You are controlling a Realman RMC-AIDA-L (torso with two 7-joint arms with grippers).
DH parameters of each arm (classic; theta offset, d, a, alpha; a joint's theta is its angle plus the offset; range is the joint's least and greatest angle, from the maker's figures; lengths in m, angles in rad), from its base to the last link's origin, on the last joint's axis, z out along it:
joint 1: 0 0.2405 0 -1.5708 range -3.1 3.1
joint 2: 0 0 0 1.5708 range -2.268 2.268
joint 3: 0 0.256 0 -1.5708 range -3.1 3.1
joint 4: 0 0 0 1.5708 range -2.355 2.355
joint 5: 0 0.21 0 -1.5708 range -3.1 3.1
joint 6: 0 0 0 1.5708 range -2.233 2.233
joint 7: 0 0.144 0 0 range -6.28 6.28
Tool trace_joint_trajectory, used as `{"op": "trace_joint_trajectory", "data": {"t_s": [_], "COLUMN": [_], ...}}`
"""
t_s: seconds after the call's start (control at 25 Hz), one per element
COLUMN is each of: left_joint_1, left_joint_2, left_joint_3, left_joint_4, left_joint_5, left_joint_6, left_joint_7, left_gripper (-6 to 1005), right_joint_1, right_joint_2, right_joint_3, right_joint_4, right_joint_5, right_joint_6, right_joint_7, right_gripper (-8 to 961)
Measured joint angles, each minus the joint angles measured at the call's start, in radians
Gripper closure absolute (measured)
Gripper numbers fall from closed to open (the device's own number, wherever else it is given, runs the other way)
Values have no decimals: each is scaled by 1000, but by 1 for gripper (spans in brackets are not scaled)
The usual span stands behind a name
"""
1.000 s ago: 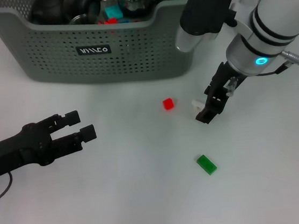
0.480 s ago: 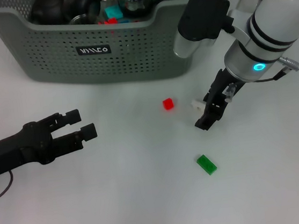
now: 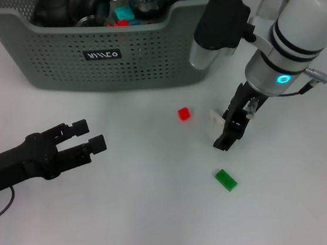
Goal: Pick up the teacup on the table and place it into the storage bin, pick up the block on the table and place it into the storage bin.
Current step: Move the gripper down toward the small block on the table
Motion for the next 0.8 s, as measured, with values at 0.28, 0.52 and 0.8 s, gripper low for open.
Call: {"op": "trace_joint_trajectory", "data": {"t_s": [0.28,0.52,0.8], "left_joint_1": [1,3,7], "left_joint_2": [-1,-2,-2], "left_joint_3": [0,0,0], "left_joint_4": [0,0,0], "left_joint_5": [0,0,0], "left_joint_6": [0,0,0], "left_joint_7": [0,1,2], "left_gripper": [198,198,198], "right_joint_1": [0,2,-13], "right_joint_2": [-1,-1,-9], "right_joint_3": [-14,-14,4], "right_joint_4": [-10,-12,-76], "right_joint_5": [48,77,75], "right_joint_6": [-27,-21,-45], "right_joint_7": [-25,-51,-37], "right_gripper": [221,220,221]}}
